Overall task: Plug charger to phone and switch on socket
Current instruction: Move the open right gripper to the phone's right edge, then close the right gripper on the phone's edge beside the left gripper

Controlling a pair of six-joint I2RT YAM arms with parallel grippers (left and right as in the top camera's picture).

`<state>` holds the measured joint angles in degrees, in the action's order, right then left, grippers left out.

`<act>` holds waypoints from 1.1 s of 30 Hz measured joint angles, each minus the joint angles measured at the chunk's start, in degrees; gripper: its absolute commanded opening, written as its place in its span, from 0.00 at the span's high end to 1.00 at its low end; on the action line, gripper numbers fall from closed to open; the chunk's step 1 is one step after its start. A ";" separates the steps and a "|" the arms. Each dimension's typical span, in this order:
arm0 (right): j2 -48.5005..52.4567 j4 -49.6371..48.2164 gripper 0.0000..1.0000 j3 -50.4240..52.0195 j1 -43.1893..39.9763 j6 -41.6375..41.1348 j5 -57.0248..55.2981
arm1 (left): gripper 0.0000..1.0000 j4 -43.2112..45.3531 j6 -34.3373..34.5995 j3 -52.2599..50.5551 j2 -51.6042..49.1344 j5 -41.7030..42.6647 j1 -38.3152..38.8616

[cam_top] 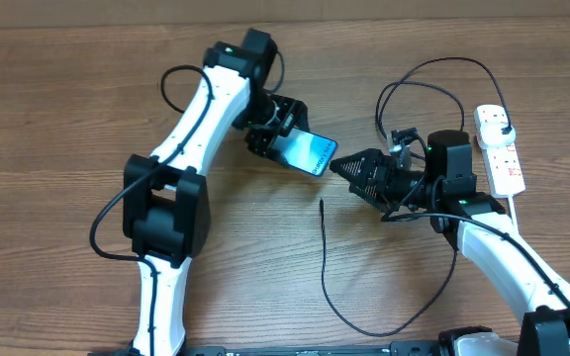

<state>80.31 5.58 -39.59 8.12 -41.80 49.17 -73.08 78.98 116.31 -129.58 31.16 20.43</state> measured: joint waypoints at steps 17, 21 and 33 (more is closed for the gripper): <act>0.02 1.25 0.00 0.00 0.22 0.00 -4.96 | 0.96 1.77 0.61 0.00 0.00 3.98 7.78; 0.02 1.51 0.07 0.00 0.22 0.00 -6.14 | 0.96 1.88 0.85 -0.02 0.00 4.26 9.05; 0.02 1.68 0.44 0.00 0.24 -0.31 -9.14 | 0.96 2.40 2.58 0.00 0.00 4.44 9.73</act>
<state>80.34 7.27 -39.59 8.36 -42.11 40.03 -70.67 81.56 116.31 -129.58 35.59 30.15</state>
